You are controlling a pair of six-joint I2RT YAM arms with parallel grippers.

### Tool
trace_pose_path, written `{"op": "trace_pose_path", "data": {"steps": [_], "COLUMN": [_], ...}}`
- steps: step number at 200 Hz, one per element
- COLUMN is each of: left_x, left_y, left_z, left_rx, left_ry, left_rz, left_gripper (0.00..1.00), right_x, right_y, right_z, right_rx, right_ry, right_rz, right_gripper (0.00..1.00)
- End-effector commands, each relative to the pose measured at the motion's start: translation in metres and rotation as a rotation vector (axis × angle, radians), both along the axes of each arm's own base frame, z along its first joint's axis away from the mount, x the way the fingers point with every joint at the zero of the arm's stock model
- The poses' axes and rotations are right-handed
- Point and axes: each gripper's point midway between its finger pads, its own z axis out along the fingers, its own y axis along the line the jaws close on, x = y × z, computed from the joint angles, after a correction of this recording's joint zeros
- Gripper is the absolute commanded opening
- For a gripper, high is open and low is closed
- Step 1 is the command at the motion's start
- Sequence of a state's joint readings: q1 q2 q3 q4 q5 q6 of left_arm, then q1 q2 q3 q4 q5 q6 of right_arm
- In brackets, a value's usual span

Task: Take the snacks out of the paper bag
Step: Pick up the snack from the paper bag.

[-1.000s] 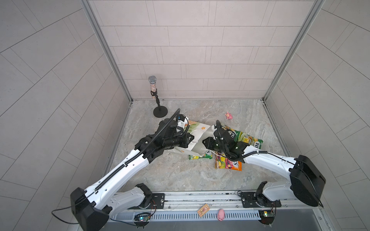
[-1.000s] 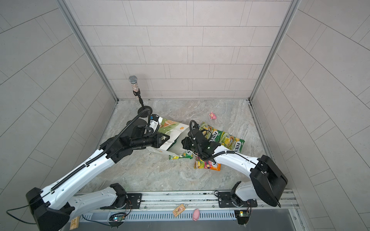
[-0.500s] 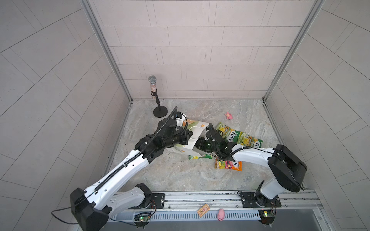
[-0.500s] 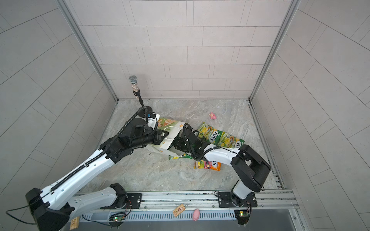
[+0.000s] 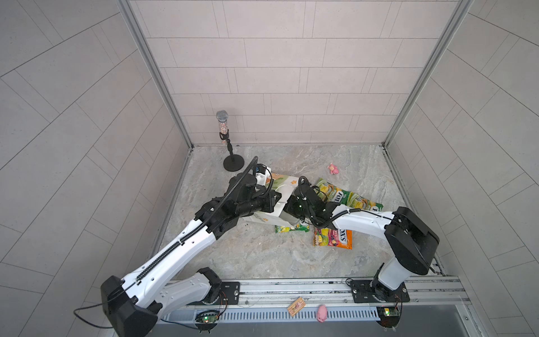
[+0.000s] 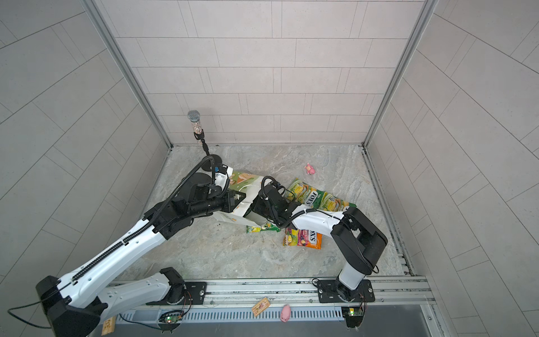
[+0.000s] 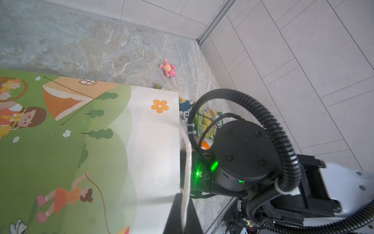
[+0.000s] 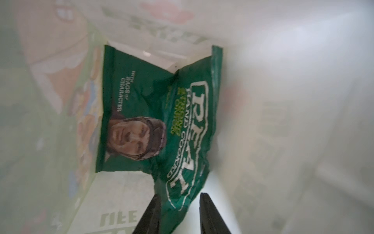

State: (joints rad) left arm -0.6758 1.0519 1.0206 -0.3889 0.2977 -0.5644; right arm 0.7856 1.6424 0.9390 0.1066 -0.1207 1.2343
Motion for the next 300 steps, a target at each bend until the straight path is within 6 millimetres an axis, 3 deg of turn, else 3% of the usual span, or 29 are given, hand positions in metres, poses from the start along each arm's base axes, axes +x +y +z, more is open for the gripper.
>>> {"op": "trace_pose_path", "data": {"steps": [1,36,91,153,198,241,270,300], "left_x": [-0.006,-0.007,-0.007,-0.006,-0.006,-0.006,-0.006,-0.007], "left_y": [0.000,0.000,-0.004,-0.006,-0.008,-0.007,-0.003,0.006], "left_z": [0.003,0.002,0.003,0.005,0.004,0.004,0.004,0.005], "left_rx": [-0.006,-0.001,-0.003,-0.009,-0.009,-0.008,0.007,0.052], "left_ry": [-0.021,-0.018,-0.013,-0.010,-0.004,-0.007,-0.014,-0.033], "left_rz": [-0.022,-0.032,-0.046,-0.050,-0.056,-0.052,-0.044,-0.024], "left_gripper": [0.00,0.00,0.00,0.00,0.00,0.00,0.00,0.00], "right_x": [-0.002,-0.001,0.006,0.017,0.025,0.032,0.033,0.030], "right_y": [-0.024,-0.029,-0.007,0.003,0.025,0.039,0.043,0.034], "right_z": [-0.006,-0.009,-0.023,-0.038,-0.040,-0.033,-0.029,-0.017], "right_rx": [-0.084,-0.108,-0.062,-0.008,0.073,0.156,0.177,0.150], "right_ry": [0.017,0.012,0.047,0.064,0.053,0.013,-0.007,-0.046], "right_rz": [-0.090,-0.101,-0.069,-0.114,-0.093,-0.076,-0.058,-0.038], "right_gripper": [0.37,0.42,0.43,0.42,0.39,0.27,0.00,0.00]}}
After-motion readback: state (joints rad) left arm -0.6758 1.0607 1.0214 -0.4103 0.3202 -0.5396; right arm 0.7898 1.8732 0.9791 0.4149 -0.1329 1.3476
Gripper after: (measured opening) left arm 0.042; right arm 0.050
